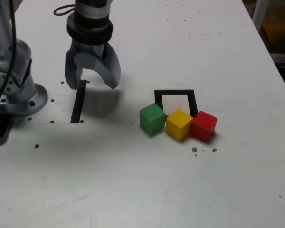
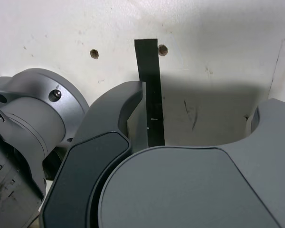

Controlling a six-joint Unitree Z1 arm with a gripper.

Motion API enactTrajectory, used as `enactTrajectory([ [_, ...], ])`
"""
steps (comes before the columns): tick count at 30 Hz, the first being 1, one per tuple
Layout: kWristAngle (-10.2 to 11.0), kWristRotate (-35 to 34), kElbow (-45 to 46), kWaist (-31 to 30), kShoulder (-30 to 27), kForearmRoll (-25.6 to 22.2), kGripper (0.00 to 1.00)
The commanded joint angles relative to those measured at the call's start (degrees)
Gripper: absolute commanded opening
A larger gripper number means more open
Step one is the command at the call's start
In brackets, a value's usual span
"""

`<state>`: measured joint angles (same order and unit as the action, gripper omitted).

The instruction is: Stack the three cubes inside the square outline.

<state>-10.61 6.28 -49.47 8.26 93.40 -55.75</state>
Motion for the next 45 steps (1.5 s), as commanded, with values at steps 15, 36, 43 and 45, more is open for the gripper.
enactTrajectory([
  [15, 0.22, -0.49, -4.79, -1.66, 0.7, -1.45, 0.82],
  [36, 1.54, -10.72, -37.59, -12.91, 8.09, -18.27, 0.82],
  [43, -0.04, -13.8, -45.58, -17.34, 13.69, -19.24, 0.82],
  [45, -0.39, -14.96, -48.38, -18.71, 15.29, -19.65, 0.82],
])
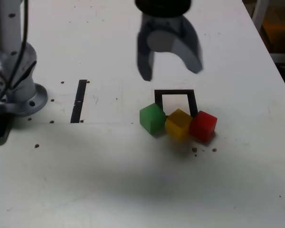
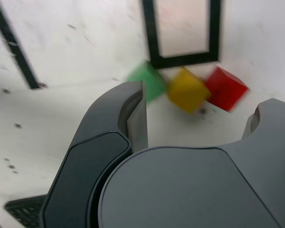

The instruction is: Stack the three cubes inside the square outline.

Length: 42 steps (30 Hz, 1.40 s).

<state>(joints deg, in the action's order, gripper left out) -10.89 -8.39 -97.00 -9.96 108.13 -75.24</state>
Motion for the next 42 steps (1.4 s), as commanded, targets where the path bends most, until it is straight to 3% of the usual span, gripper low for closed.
enactTrajectory([
  [1, -0.22, -0.89, -2.17, -1.16, 1.29, -0.36, 0.82],
  [9, -1.28, -6.99, -12.62, -6.64, 7.63, -2.16, 0.82],
  [17, -2.76, -14.35, -15.07, -8.76, 10.84, -3.58, 0.82],
  [24, -3.42, -25.84, -15.96, -9.28, 13.42, -4.34, 0.82],
  [31, -1.93, -33.53, -15.38, -9.29, 14.76, 3.85, 0.82],
  [37, -2.93, -34.49, -12.51, -8.96, 15.66, 10.1, 0.82],
  [42, -3.56, -34.51, -10.41, -7.84, 15.59, 12.37, 0.82],
])
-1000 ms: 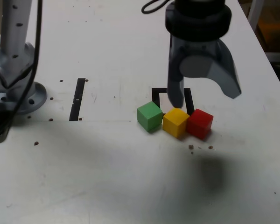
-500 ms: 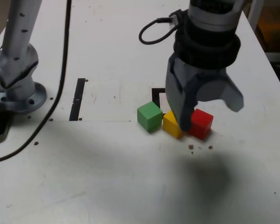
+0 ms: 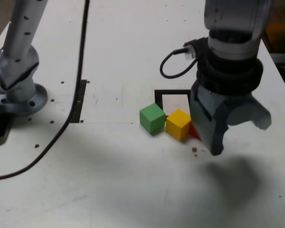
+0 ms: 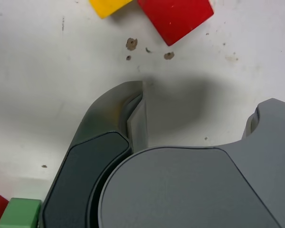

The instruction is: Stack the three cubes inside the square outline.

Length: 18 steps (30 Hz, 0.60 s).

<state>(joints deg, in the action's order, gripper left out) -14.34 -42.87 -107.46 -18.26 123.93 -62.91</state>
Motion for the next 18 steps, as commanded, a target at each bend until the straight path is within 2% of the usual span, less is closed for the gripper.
enactTrajectory([
  [1, -0.13, -0.02, 0.27, 0.71, -0.28, 0.09, 0.82],
  [8, -1.11, 0.47, 1.69, 2.09, -0.33, 0.44, 0.82],
  [18, -4.95, 2.63, 3.44, 2.88, -0.13, 0.68, 0.83],
])
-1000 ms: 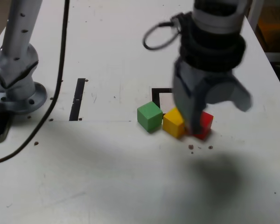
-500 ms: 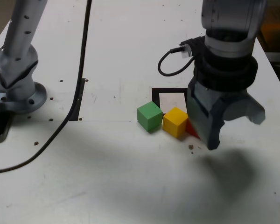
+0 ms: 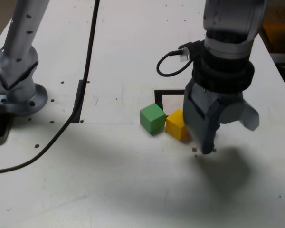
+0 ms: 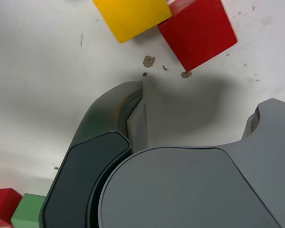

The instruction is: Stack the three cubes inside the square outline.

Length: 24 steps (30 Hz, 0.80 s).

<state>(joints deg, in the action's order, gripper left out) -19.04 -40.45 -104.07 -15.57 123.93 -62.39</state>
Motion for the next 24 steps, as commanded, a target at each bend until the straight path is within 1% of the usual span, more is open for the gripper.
enactTrajectory([
  [1, -0.57, 0.37, 0.09, 0.25, -0.02, 0.26, 0.83],
  [6, -1.54, 1.0, 0.14, 0.7, 0.65, 1.55, 0.85],
  [17, -1.66, 1.23, 2.29, 2.17, 0.95, 5.05, 0.88],
  [24, -2.48, 1.59, 3.42, 3.44, 0.96, 6.86, 0.89],
])
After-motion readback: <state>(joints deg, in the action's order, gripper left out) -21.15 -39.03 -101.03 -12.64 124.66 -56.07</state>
